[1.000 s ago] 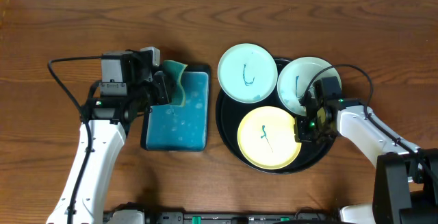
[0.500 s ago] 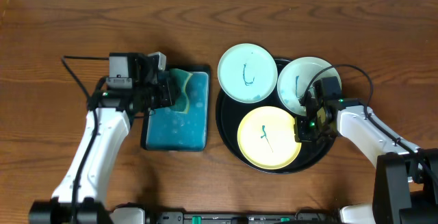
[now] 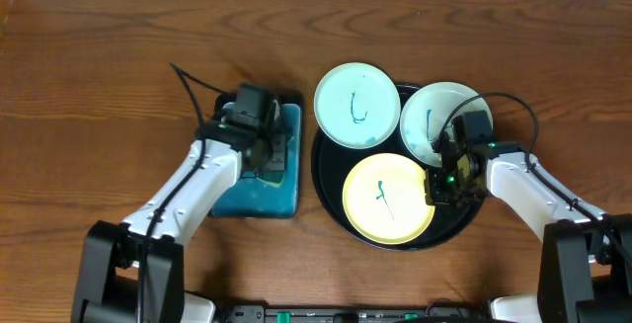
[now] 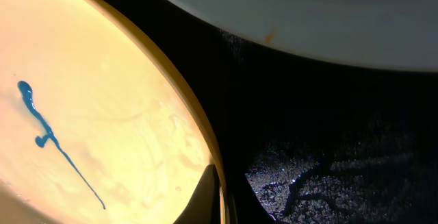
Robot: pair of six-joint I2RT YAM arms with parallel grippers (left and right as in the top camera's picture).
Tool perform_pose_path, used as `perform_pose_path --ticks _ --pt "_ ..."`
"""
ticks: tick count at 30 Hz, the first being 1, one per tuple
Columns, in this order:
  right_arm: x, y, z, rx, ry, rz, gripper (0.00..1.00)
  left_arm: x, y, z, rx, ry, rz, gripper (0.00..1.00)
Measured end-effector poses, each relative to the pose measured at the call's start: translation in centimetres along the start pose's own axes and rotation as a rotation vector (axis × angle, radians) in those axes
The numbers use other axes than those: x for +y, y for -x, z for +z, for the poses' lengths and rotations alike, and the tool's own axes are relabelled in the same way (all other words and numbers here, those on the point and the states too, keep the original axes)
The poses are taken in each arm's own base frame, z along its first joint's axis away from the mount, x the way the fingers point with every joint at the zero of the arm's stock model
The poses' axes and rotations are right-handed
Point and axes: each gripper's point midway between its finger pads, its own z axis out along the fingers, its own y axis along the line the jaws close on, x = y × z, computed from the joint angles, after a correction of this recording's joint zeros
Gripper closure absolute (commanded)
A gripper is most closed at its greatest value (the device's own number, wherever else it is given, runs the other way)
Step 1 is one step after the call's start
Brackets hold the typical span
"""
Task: Clean dirty plates on tray and stack at the side
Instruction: 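Carry the sponge with the left gripper toward the yellow plate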
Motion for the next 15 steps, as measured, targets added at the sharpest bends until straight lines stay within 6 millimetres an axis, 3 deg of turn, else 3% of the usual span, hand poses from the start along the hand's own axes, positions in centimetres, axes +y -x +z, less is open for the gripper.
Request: perform_pose_path --ticks 15 --pt "0.0 0.0 0.0 0.0 0.0 0.0 0.99 -1.6 -1.5 1.9 0.037 0.065 -0.021 0.93"
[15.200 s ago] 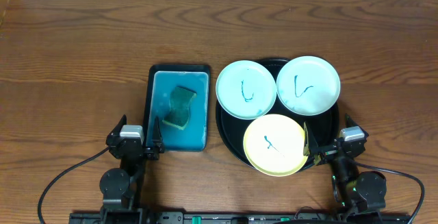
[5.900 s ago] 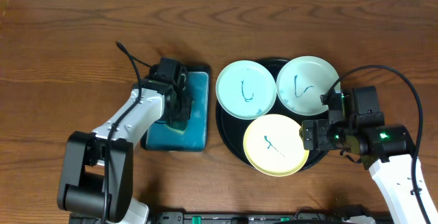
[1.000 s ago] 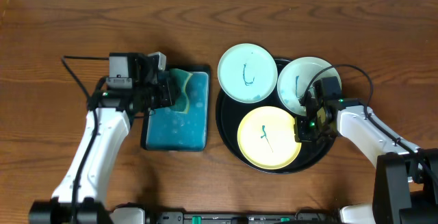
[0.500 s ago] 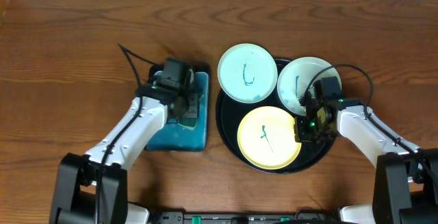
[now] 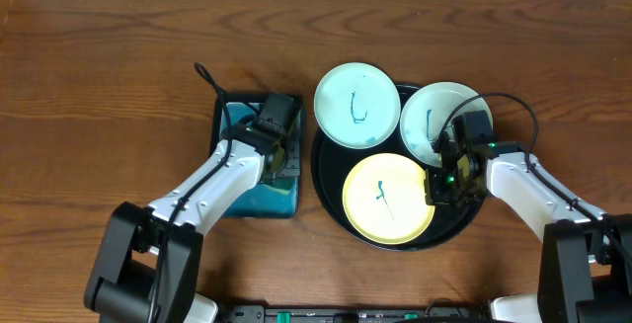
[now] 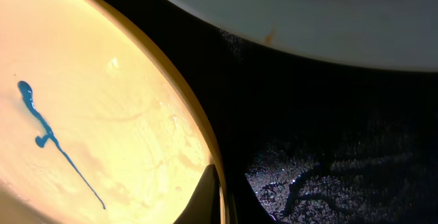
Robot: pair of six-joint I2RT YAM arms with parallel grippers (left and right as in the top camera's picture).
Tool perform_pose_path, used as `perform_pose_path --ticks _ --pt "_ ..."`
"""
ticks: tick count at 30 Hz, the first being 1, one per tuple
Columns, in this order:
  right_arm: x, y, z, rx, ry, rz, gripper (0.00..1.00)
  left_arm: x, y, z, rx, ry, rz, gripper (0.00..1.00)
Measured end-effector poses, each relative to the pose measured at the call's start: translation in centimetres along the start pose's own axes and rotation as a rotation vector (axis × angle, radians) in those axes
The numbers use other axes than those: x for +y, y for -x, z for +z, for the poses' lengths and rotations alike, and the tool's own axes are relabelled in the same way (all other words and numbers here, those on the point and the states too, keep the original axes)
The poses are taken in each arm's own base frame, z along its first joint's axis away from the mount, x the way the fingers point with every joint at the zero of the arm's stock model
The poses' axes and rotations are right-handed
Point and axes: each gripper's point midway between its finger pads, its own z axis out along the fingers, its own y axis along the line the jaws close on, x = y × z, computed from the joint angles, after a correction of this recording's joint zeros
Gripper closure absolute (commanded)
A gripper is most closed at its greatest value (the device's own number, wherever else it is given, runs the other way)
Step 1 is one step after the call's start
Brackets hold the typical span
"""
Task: Clean dirty plates on tray and stack at the side
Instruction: 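Carry the sponge with the left gripper toward the yellow plate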
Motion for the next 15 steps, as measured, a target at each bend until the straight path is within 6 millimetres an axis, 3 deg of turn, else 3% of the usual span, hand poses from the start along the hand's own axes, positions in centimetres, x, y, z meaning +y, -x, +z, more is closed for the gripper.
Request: perform_pose_path --ticks 15 --pt "0.0 0.0 0.0 0.0 0.0 0.0 0.99 -1.8 0.5 -0.6 -0.032 -0.064 0.013 0.92"
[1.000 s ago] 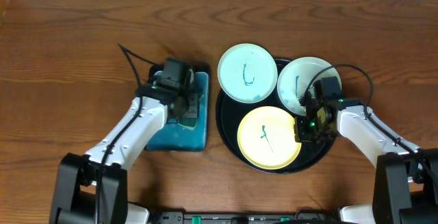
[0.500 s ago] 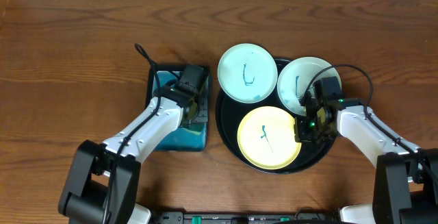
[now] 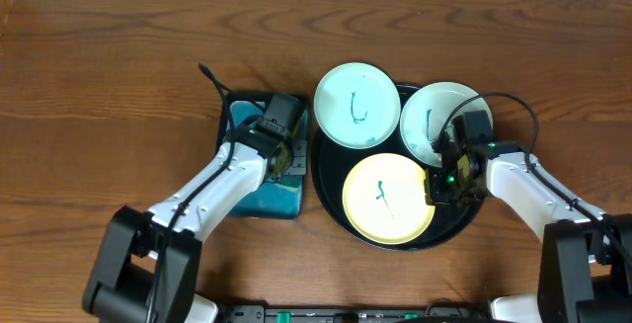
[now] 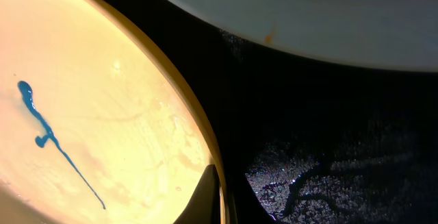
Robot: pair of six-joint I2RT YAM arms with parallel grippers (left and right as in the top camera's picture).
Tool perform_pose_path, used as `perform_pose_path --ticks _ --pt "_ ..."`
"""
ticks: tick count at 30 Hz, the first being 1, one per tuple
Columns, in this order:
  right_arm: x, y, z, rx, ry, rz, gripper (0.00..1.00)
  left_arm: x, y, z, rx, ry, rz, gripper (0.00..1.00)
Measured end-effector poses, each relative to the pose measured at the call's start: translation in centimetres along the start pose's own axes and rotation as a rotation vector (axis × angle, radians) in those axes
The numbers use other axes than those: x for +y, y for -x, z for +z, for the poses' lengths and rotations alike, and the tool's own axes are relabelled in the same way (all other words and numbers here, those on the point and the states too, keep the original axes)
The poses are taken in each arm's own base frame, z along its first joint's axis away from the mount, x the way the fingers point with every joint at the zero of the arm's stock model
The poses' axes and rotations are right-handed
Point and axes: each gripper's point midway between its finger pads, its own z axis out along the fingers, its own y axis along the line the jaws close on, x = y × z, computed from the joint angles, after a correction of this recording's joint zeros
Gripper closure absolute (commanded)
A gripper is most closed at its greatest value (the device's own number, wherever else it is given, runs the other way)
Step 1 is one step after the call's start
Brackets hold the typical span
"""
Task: Clean dirty plates on tray and stack at the side
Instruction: 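Carry the sponge with the left gripper toward the yellow plate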
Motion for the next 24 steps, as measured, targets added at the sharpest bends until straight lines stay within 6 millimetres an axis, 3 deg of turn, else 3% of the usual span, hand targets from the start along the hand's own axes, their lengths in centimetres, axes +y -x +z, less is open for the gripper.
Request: perform_pose_path --ticks 10,24 --pt "0.0 0.0 0.0 0.0 0.0 0.0 0.99 -0.6 1.8 -4.4 -0.128 -0.043 0.019 0.93" --pt "0.0 0.0 0.0 0.0 0.0 0.0 0.99 -0.1 2.4 -4.6 -0.16 -0.009 0.035 0.93"
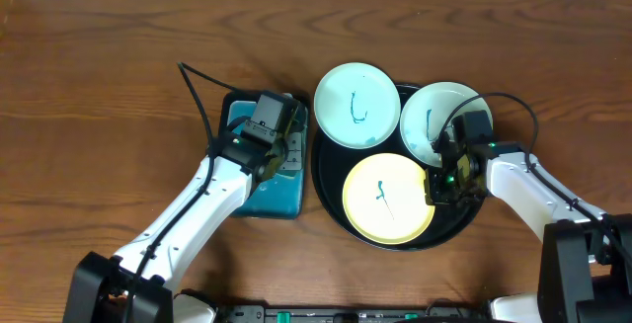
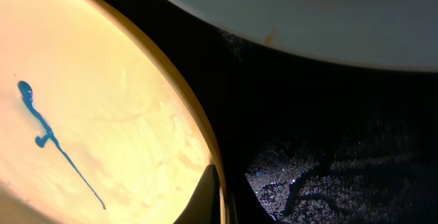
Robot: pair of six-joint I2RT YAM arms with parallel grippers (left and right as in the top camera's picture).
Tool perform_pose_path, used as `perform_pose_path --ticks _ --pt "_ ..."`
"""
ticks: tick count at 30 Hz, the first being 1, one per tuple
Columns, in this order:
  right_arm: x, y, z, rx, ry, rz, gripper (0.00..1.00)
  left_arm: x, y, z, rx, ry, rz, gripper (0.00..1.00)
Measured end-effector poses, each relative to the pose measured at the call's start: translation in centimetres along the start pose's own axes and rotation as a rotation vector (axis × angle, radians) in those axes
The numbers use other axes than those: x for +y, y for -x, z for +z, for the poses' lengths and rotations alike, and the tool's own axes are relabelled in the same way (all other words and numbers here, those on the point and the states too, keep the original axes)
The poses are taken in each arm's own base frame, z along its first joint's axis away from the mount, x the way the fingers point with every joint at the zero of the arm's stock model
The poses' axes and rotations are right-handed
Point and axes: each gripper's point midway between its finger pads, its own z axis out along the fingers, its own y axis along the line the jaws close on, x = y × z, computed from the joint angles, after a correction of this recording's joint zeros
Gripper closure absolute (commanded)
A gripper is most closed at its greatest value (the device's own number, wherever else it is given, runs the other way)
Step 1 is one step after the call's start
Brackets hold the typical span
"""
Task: Clean dirty plates on tray and stack at the side
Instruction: 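Carry the sponge with the left gripper toward the yellow plate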
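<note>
A black round tray holds three plates. The yellow plate with a blue streak lies at the front. Two pale plates, one at the back left and one at the back right, also carry blue marks. My right gripper is shut on the yellow plate's right rim; in the wrist view the yellow plate fills the left side, and one finger lies over its edge. My left gripper rests on the blue sponge left of the tray; its jaws are hidden from above.
The brown wooden table stretches to the left and behind the tray. The left arm's cable arcs above the sponge. The right arm's cable loops over the back-right plate.
The left arm's wrist has swung back a little to the left over the sponge, and its elbow has shifted. The right gripper and all plates have not moved.
The left gripper was on the blue sponge at every moment. Its wrist shifted right and then slightly back, and the sponge ended a little closer to the tray. The right gripper kept hold of the yellow plate's rim throughout, unmoved.
</note>
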Motion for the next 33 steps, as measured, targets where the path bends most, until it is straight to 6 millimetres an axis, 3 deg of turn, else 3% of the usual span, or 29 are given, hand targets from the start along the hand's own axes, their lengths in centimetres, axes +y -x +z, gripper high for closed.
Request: perform_pose_path --ticks 6,10,17,33 --pt "0.0 0.0 0.0 0.0 0.0 0.0 0.99 1.0 0.2 0.4 -0.009 0.062 0.009 0.92" --pt "0.0 0.0 0.0 0.0 0.0 0.0 0.99 1.1 -0.9 2.0 0.041 0.088 0.025 0.93" --pt "0.0 0.0 0.0 0.0 0.0 0.0 0.99 0.1 -2.6 3.5 0.097 0.097 0.058 0.93" --pt "0.0 0.0 0.0 0.0 0.0 0.0 0.99 -2.0 -2.9 3.6 0.097 0.041 0.021 0.93"
